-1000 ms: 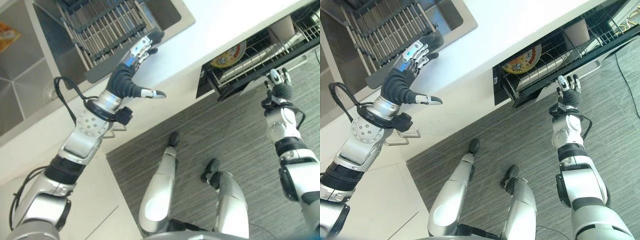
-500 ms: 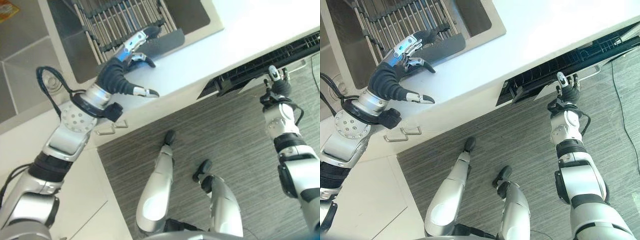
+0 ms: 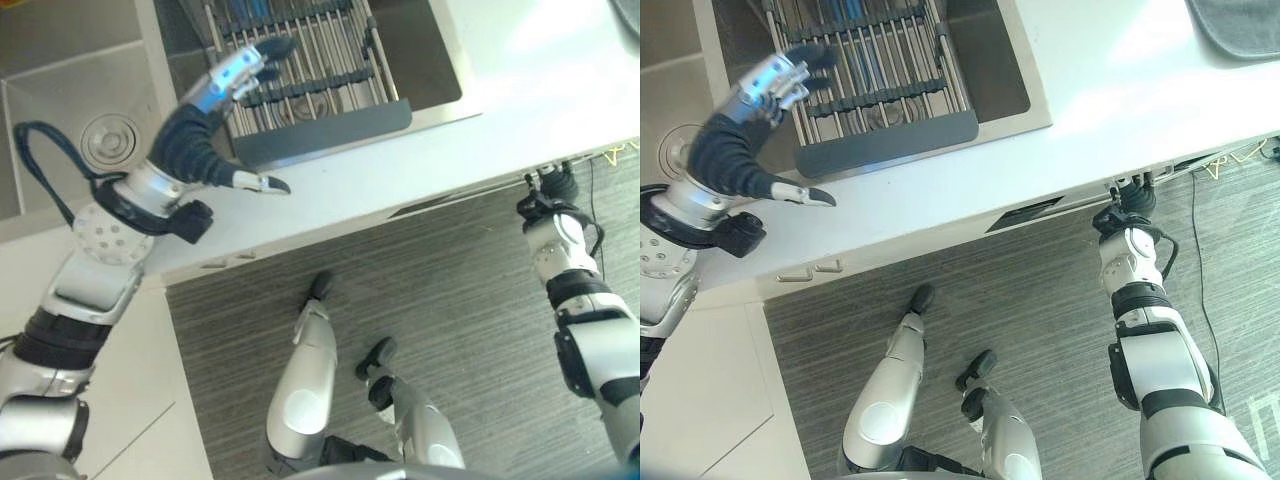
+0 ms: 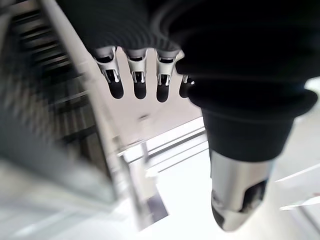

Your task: Place the dishes in the dishwasher.

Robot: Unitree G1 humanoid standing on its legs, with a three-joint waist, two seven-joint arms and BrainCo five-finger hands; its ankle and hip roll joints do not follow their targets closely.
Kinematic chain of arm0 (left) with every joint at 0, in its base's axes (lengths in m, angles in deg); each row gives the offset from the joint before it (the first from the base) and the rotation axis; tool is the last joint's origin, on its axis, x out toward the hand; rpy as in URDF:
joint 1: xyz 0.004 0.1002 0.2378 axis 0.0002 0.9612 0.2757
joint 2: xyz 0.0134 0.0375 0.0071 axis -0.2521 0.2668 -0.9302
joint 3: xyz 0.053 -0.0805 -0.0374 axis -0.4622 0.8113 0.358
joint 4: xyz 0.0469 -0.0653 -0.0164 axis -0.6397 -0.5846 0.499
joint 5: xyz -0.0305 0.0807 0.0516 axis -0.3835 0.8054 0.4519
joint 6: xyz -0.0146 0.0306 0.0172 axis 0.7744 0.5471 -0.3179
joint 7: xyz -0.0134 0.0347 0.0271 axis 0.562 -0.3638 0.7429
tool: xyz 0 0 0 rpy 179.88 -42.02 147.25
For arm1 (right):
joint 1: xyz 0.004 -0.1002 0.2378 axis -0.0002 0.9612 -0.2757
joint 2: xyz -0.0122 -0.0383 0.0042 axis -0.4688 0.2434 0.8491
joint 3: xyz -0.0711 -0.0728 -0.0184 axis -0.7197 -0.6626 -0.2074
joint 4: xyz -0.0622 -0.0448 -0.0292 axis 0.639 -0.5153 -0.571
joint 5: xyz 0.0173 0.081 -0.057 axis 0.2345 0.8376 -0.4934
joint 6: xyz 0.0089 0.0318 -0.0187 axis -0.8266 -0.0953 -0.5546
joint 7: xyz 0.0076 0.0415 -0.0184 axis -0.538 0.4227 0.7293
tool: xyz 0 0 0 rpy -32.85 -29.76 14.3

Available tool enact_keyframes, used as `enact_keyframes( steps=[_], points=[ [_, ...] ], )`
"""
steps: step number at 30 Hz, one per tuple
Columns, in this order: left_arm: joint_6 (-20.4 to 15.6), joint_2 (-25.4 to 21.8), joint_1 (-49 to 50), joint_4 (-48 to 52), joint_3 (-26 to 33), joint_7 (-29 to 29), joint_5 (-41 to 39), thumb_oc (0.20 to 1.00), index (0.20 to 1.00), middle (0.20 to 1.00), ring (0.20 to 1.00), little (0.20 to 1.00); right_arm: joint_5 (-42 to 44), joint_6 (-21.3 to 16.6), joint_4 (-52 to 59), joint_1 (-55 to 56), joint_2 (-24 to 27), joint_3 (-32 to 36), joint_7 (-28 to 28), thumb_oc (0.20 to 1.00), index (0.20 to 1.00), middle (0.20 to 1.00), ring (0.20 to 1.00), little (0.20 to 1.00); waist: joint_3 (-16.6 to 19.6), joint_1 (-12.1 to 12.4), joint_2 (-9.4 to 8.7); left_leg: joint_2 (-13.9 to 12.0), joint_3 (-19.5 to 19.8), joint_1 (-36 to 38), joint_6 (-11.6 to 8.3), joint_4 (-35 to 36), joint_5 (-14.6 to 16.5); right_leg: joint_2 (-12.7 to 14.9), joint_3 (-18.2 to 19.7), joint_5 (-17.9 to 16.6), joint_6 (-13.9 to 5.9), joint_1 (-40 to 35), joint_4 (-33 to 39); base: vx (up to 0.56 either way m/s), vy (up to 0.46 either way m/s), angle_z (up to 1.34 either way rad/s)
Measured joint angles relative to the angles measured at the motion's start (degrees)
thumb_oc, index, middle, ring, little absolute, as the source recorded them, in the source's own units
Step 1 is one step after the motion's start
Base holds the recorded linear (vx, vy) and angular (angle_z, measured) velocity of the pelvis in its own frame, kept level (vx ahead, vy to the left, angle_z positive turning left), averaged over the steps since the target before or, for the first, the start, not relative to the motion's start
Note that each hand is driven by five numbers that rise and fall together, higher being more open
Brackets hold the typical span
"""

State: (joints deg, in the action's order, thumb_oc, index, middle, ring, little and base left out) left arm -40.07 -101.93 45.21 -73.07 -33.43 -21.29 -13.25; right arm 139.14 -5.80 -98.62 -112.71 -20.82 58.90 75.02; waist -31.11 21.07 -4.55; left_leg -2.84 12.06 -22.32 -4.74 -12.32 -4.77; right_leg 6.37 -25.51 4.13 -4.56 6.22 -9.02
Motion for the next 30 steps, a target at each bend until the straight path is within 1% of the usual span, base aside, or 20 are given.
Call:
enact_keyframes(
  steps=[1,4,9,14,18,19,20,21,23,24,25,26,27,29,30],
  points=[
    [-1.27,-0.02,-0.69,1.06,0.59,-0.39,0.0,1.0,1.0,1.0,1.0,1.0,-0.16,-1.2,0.31,-0.11,-0.37,0.49,0.15,1.0,1.0,1.0,1.0,1.0,0.03,0.0,-0.05,-0.04,-0.01,0.21,-0.02,-0.03,0.02,-0.04,0.03,-0.04,0.02,-0.18,0.01,0.01,-0.034,-0.01],
    [-3.84,-0.02,-1.06,3.27,1.68,-0.86,-1.49,1.0,1.0,1.0,1.0,1.0,-0.27,-2.06,0.31,-0.11,-0.8,0.45,0.02,1.0,1.0,1.0,1.0,1.0,0.07,-0.11,-0.12,0.0,-0.13,0.18,0.09,-0.05,-0.04,-0.08,0.21,-0.55,-0.05,-0.27,0.55,-0.03,0.004,-0.02],
    [-3.53,-0.2,-1.97,3.21,1.44,-2.45,-1.76,1.0,1.0,1.0,1.0,1.0,-0.49,-2.55,0.46,-0.81,-0.81,0.47,0.56,1.0,1.0,1.0,1.0,1.0,0.08,-0.31,-0.1,0.1,-1.56,-0.23,0.05,0.21,0.03,-0.09,1.46,-2.8,-0.48,-0.35,3.45,-0.07,0.03,-0.12],
    [-3.03,-0.36,-1.88,2.79,1.43,-2.57,-1.77,1.0,1.0,1.0,1.0,1.0,-0.51,-2.91,0.46,-0.81,-0.74,0.49,0.44,1.0,1.0,1.0,1.0,1.0,0.08,-0.38,-0.1,0.28,-1.73,-0.48,0.19,0.14,0.34,-0.13,1.45,-3.69,-0.67,-0.73,4.74,-0.08,0.005,-0.01],
    [-1.72,-0.24,-1.47,1.05,1.5,-2.27,-1.79,1.0,1.0,1.0,1.0,1.0,-0.58,-1.7,0.45,-0.71,-1.28,-0.18,-0.2,1.0,1.0,1.0,1.0,1.0,0.12,-0.34,-0.14,0.13,-2.35,1.77,0.48,0.44,0.74,-0.32,1.54,-4.03,-0.68,-3.34,6.14,-0.07,0.015,-0.04],
    [-1.27,0.43,-1.01,0.9,1.54,-2.31,-1.79,1.0,1.0,1.0,1.0,1.0,-1.18,-1.47,0.64,0.2,-2.11,-1.8,-0.41,1.0,1.0,1.0,1.0,1.0,0.32,-0.57,-0.43,0.05,-2.86,2.71,0.61,0.75,0.87,-0.29,1.9,-4.11,-0.7,-4.08,6.53,-0.06,0.059,-0.18],
    [-1.03,0.71,0.84,0.92,1.55,-2.36,-1.76,1.0,1.0,1.0,1.0,1.0,-1.76,-1.06,2.02,2.4,-5.2,-3.25,0.32,1.0,1.0,1.0,1.0,1.0,1.04,-0.63,-1.53,0.05,-3.48,4.06,0.75,1.35,0.96,-0.22,2.56,-4.23,-0.74,-5.12,7.23,-0.06,0.114,-0.19],
    [-0.72,1.04,1.78,0.91,1.57,-2.35,-1.66,1.0,1.0,1.0,1.0,1.0,-2.05,-0.78,2.34,3.97,-7.24,-4.03,0.86,1.0,1.0,1.0,1.0,1.0,1.36,-1.26,-2.0,0.0,-3.81,4.66,1.02,1.27,1.31,-0.19,2.78,-4.23,-0.74,-5.66,7.4,-0.05,0.151,-0.17],
    [0.34,5.57,5.02,0.97,2.05,-2.68,-1.58,1.0,1.0,1.0,1.0,1.0,-3.55,-0.95,2.37,9.79,-13.51,-4.31,2.81,1.0,1.0,1.0,1.0,1.0,2.02,-1.97,-2.2,0.22,-5.03,7.19,1.72,1.39,2.06,0.37,3.88,-4.23,-0.73,-7.81,7.71,-0.05,0.179,-0.21],
    [1.28,7.07,7.43,1.06,2.31,-2.66,-0.92,1.0,1.0,1.0,1.0,1.0,-5.42,-0.64,1.61,14.79,-16.7,-5.43,3.85,1.0,1.0,1.0,1.0,1.0,2.91,-2.47,-2.13,0.42,-5.99,8.51,2.28,1.6,2.7,0.8,4.76,-4.23,-0.74,-8.65,7.85,-0.04,0.18,-0.26],
    [1.59,9.46,10.27,1.09,2.61,-2.72,-0.32,1.0,1.0,1.0,1.0,1.0,-7.18,-0.22,1.64,20.31,-18.58,-7.24,4.9,1.0,1.0,1.0,1.0,1.0,5.04,-3.47,-1.92,0.94,-6.31,8.75,2.53,1.93,2.86,1.33,4.98,-4.22,-0.76,-8.76,7.88,-0.03,0.144,-0.2],
    [1.89,11.43,12.31,1.27,2.77,-2.67,0.74,1.0,1.0,1.0,1.0,1.0,-8.13,0.5,0.65,25.86,-19.16,-8.69,5.91,1.0,1.0,1.0,1.0,1.0,6.44,-4.4,-1.56,1.34,-6.89,9.59,2.98,2.3,3.19,1.96,5.39,-4.23,-0.76,-9.06,7.84,-0.01,0.133,-0.16],
    [2.04,13.9,15.01,1.65,3.06,-2.63,1.45,1.0,1.0,1.0,1.0,1.0,-8.6,0.55,-0.46,31.97,-19.04,-8.48,7.21,1.0,1.0,1.0,1.0,1.0,7.86,-5.28,-0.69,1.84,-7.5,10.71,3.54,2.62,3.24,2.55,6.13,-4.24,-0.82,-9.96,7.88,-0.02,0.105,-0.26],
    [2.71,16.5,19.33,1.8,4.18,-2.29,2.72,1.0,1.0,1.0,1.0,1.0,-8.3,0.86,-2.79,40.93,-17.59,-7.68,8.13,1.0,1.0,1.0,1.0,1.0,12.51,-7.4,-0.81,2.22,-9.03,11.94,3.86,4.23,3.89,3.36,6.44,-4.26,-1.0,-10.22,9.05,-0.02,0.142,-0.44],
    [3.67,18.45,21.7,1.84,5.59,-0.65,2.76,1.0,1.0,1.0,1.0,1.0,-8.51,1.15,-3.55,44.84,-17.35,-3.5,8.55,1.0,1.0,1.0,1.0,1.0,14.24,-9.44,-0.48,1.85,-10.5,14.87,3.92,5.6,3.86,3.4,7.61,-4.32,-1.13,-11.83,9.29,-0.03,0.148,-0.51]
  ],
)
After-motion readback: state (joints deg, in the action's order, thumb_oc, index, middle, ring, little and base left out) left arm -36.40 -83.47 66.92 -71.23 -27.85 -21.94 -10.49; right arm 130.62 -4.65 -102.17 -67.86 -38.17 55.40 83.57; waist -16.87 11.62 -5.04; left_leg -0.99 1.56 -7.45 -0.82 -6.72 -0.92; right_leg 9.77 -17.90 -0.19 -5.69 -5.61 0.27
